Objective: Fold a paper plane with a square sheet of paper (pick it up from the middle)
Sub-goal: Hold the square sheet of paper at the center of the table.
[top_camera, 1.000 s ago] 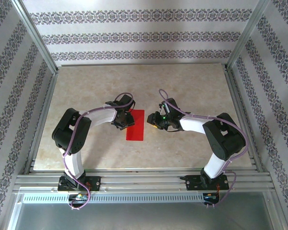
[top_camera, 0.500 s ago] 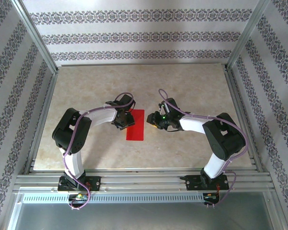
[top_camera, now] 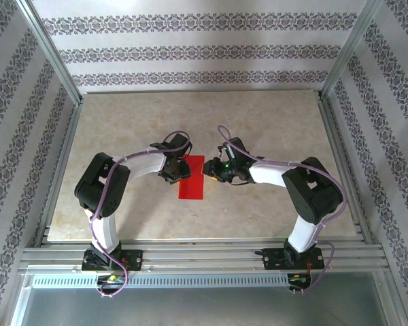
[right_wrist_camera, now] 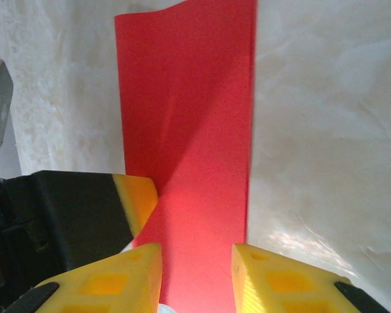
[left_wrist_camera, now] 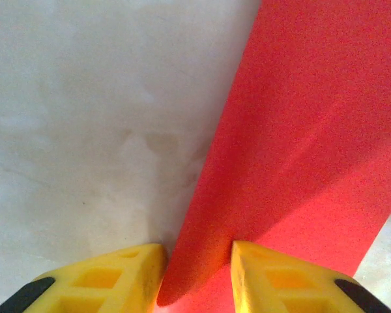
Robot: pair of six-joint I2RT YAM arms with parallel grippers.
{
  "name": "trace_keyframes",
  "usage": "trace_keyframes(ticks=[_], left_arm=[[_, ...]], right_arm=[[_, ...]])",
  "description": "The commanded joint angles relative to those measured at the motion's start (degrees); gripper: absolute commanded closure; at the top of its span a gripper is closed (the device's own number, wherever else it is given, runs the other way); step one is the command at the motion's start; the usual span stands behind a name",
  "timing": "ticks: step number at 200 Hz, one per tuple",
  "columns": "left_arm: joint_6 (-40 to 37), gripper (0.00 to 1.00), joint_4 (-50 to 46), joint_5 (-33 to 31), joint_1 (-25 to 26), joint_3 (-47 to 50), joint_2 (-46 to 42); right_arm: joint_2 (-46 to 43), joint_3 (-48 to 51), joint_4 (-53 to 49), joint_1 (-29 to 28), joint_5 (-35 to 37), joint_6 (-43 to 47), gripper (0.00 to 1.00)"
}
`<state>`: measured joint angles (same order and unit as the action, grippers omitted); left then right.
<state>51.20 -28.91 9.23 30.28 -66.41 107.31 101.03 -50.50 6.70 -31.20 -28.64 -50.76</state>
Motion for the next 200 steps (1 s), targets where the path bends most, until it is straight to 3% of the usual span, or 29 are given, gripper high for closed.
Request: trace_keyframes(ticks=[1,129,200], left_arm=[[-1.4,0.64,-4.6,-0.8,-0.4,2.9,6.0],[-2.2,0.64,-4.4,-0.2,-0.4,2.8,7.2],[-3.2,0.65,-4.5,-0.5,-0.4,2.0,5.3]], right_arm=[[2.0,-2.5,0.1,-1.0,-2.2,1.5,0.67],[10.4,-8.8,-4.5,-2.5,-2.2,1.6,0.78],[12.1,-8.4,-10.9,-2.5,1.4,3.4,0.83]])
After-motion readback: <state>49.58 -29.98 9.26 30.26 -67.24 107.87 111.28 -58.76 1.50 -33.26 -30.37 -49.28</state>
